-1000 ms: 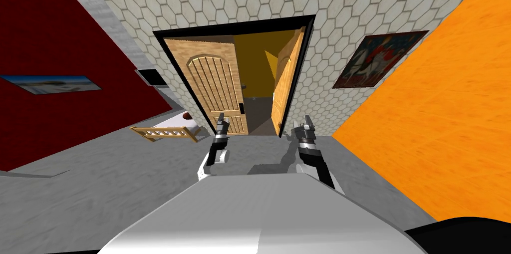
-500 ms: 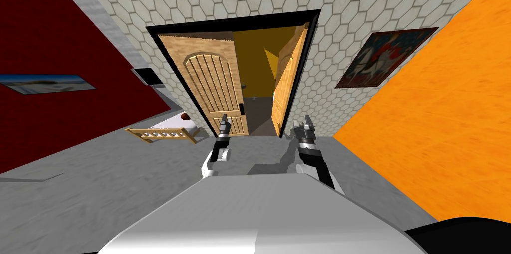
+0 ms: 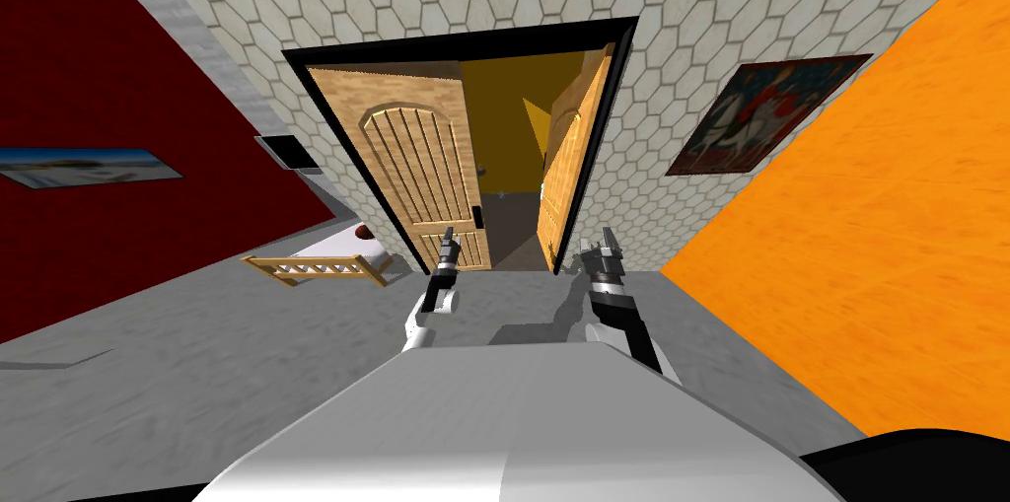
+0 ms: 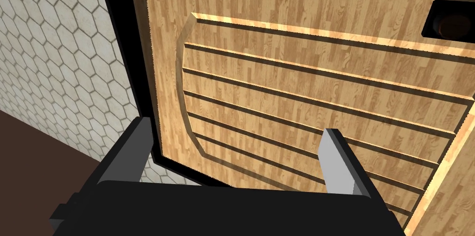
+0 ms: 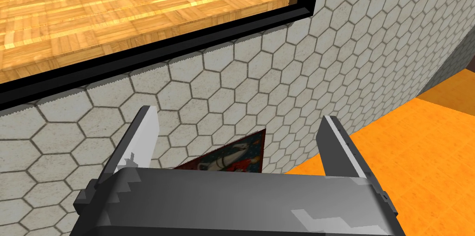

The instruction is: Push the door open

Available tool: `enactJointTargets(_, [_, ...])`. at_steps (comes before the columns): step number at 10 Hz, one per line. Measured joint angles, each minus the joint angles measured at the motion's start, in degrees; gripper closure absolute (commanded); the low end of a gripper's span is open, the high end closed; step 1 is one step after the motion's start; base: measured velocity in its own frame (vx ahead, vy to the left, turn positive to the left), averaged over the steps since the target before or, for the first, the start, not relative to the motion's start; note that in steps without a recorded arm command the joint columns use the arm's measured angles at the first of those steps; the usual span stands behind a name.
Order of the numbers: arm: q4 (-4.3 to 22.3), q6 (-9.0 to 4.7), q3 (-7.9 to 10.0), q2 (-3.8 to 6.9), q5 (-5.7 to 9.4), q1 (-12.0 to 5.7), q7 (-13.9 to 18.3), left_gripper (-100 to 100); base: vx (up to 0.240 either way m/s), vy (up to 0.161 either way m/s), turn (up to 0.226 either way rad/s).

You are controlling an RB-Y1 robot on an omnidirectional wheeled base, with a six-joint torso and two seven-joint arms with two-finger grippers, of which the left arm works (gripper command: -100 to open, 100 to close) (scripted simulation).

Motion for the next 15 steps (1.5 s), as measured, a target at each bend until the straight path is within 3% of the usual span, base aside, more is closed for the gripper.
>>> enactJointTargets(4, [5.8,0.55,0.12,0.49,0.58,-3.25,0.7,-100,0.068,0.027,-0.012])
enactJointTargets(7, [11.6,0.50,0.27,0.77,0.96,-6.12,1.2,-100,0.064,0.027,-0.012])
enactJointTargets(15, [21.7,0.97,0.45,1.32,1.77,-11.24,2.2,-100,0.054,0.022,-0.009])
